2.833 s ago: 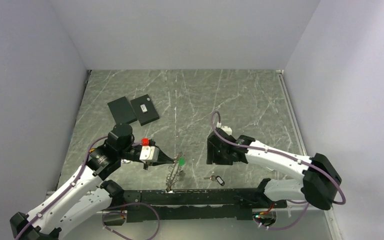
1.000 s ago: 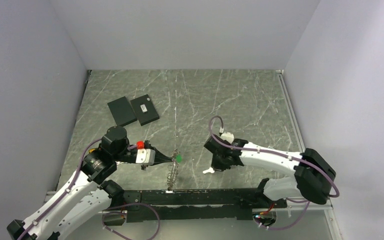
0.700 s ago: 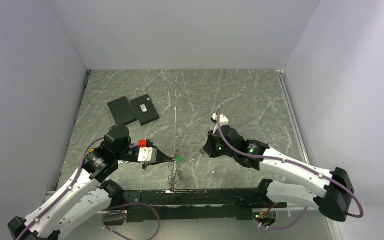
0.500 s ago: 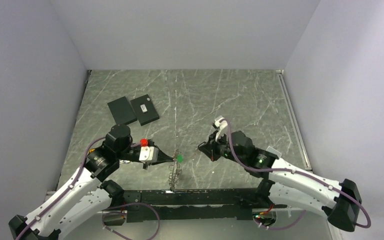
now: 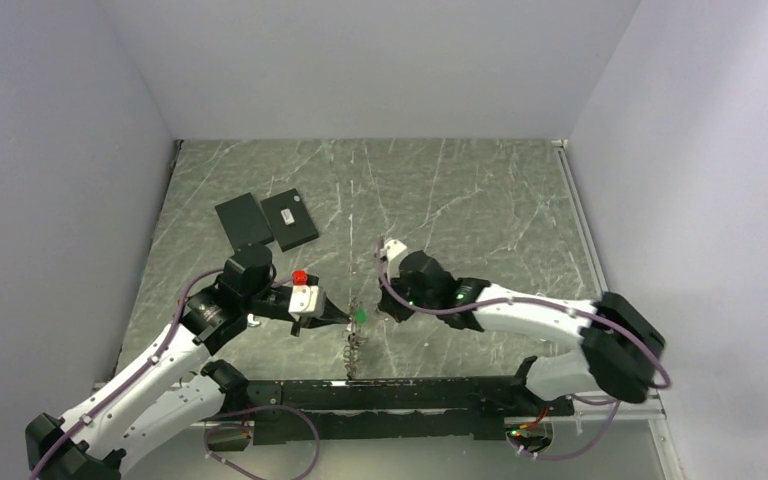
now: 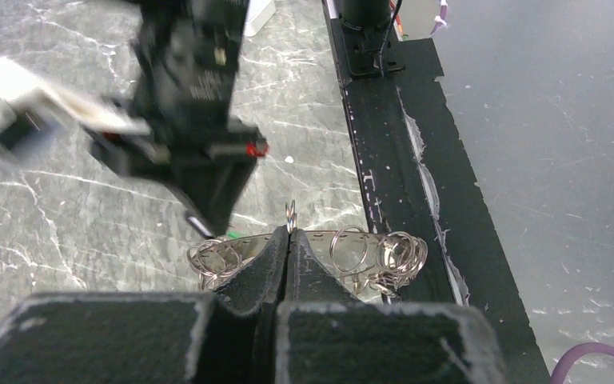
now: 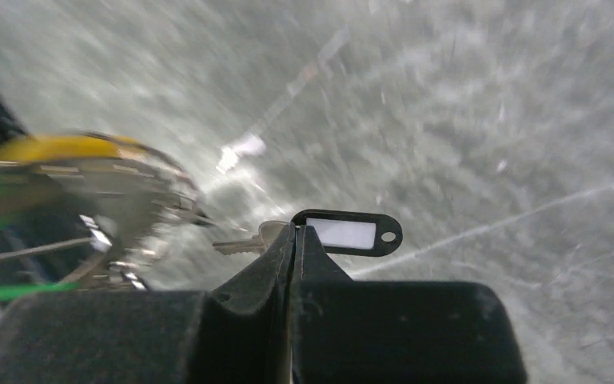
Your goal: Put the keys on the keyring
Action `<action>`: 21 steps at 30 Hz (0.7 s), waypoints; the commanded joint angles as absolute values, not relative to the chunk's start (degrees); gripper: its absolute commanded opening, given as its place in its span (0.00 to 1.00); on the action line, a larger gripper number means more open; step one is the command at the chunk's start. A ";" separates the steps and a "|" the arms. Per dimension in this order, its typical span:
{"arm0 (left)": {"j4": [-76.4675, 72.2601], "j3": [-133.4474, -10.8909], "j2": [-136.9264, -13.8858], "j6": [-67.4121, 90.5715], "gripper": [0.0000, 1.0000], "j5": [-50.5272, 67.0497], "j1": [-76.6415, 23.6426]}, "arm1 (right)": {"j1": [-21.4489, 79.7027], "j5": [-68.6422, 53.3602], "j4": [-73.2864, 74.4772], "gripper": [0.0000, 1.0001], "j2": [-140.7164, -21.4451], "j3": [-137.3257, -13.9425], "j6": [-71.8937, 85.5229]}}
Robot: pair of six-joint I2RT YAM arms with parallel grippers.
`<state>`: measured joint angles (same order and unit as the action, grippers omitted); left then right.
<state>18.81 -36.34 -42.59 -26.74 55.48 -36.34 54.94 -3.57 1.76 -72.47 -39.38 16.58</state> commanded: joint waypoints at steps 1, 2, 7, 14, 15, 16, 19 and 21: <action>18.01 -38.59 -42.33 -27.46 0.00 56.07 -35.87 | 55.02 -4.20 3.48 0.00 -81.50 -40.75 15.63; 18.26 -38.58 -42.40 -27.61 0.00 55.82 -35.86 | 55.01 -4.20 3.20 0.00 -82.88 -40.84 15.63; 18.96 -38.59 -42.05 -28.12 0.00 54.03 -35.77 | 54.93 -4.20 6.49 0.00 -87.36 -43.52 15.63; 18.95 -38.41 -41.88 -28.04 0.00 53.77 -35.77 | 54.93 -4.20 7.87 0.00 -85.78 -43.29 15.63; 18.92 -38.41 -41.84 -28.05 0.00 53.67 -35.77 | 54.95 -4.20 8.17 0.00 -85.33 -43.18 15.63; 18.90 -38.45 -41.80 -28.07 0.00 53.64 -35.77 | 54.99 -4.20 8.51 0.00 -84.94 -43.16 15.63; 18.85 -38.33 -41.67 -28.04 0.00 53.65 -35.72 | 54.98 -4.20 9.22 0.00 -83.95 -42.91 15.63; 18.73 -38.32 -41.58 -28.04 0.00 53.57 -35.77 | 55.02 -4.20 9.14 0.00 -83.33 -42.64 15.63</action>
<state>20.80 -36.34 -42.59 -27.35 52.97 -36.01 54.94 -3.70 8.99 -86.24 -42.00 16.40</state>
